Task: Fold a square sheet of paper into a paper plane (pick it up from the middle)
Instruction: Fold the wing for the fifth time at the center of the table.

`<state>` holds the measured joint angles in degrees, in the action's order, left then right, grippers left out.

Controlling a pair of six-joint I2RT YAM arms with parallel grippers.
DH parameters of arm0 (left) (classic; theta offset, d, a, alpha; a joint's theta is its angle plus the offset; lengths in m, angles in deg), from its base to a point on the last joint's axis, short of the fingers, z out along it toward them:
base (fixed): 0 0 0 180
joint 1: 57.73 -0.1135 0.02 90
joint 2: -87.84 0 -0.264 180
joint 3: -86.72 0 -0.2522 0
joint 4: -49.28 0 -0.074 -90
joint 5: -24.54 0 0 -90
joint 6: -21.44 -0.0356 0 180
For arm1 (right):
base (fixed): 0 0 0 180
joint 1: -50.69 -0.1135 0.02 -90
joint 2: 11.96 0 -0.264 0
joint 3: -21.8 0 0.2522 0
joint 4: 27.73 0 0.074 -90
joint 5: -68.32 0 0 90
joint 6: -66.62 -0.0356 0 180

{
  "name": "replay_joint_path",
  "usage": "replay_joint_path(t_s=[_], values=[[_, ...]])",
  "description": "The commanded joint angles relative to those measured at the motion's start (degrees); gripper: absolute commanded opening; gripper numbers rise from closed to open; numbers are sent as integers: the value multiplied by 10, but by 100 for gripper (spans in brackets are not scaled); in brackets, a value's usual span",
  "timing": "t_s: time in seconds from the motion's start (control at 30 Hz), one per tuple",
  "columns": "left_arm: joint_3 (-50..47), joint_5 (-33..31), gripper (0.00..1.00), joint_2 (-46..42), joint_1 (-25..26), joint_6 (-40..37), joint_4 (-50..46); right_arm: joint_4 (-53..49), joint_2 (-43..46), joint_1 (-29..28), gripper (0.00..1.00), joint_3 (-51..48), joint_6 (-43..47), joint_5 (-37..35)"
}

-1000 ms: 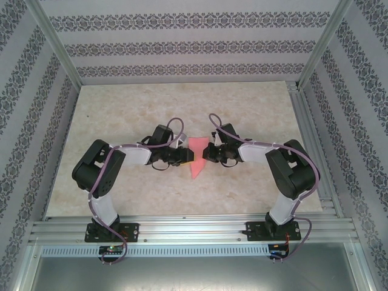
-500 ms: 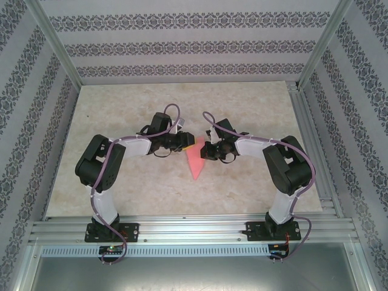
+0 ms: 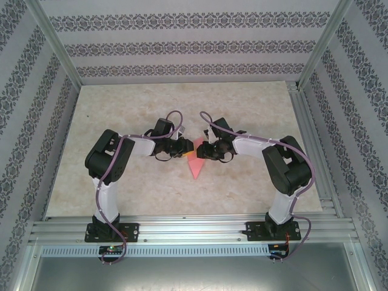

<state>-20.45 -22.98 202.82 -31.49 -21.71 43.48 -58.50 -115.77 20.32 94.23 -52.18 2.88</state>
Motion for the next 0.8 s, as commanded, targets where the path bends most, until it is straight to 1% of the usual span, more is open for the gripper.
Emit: replay_joint_path(t_s=[0.0, 0.1, 0.2, 0.3, 0.37, 0.4, 0.53, 0.57, 0.63, 0.67, 0.77], values=[[-4, -14, 29, 14, -5, -19, 0, -1, 40, -8, 35, -14, -17, -32], [-9, -12, 29, 13, -5, -18, 6, 28, 68, -13, 38, -43, -44, -20], [-8, -11, 28, 12, -5, -19, 7, 35, 86, -27, 41, -59, -59, -27], [-6, -9, 28, 13, -5, -19, 7, 40, 86, -41, 38, -68, -68, -32], [-5, -7, 28, 13, -6, -19, 7, 38, 83, -47, 34, -67, -72, -40], [-5, -7, 28, 12, -4, -19, 7, 34, 82, -51, 29, -65, -72, -50], [-5, -6, 28, 10, -5, -17, 7, -18, 83, -70, 13, -46, -64, -119], [-5, -5, 28, 9, -5, -17, 7, -28, 83, -74, 11, -44, -62, -135], [-4, -5, 28, 6, -5, -13, 8, -35, 82, -78, 4, -40, -61, -149], [-3, -3, 29, 3, -6, -11, 7, -36, 81, -80, 3, -39, -61, -155], [1, 5, 33, -9, -6, -2, 8, -42, 75, -83, 3, -35, -62, -168]])
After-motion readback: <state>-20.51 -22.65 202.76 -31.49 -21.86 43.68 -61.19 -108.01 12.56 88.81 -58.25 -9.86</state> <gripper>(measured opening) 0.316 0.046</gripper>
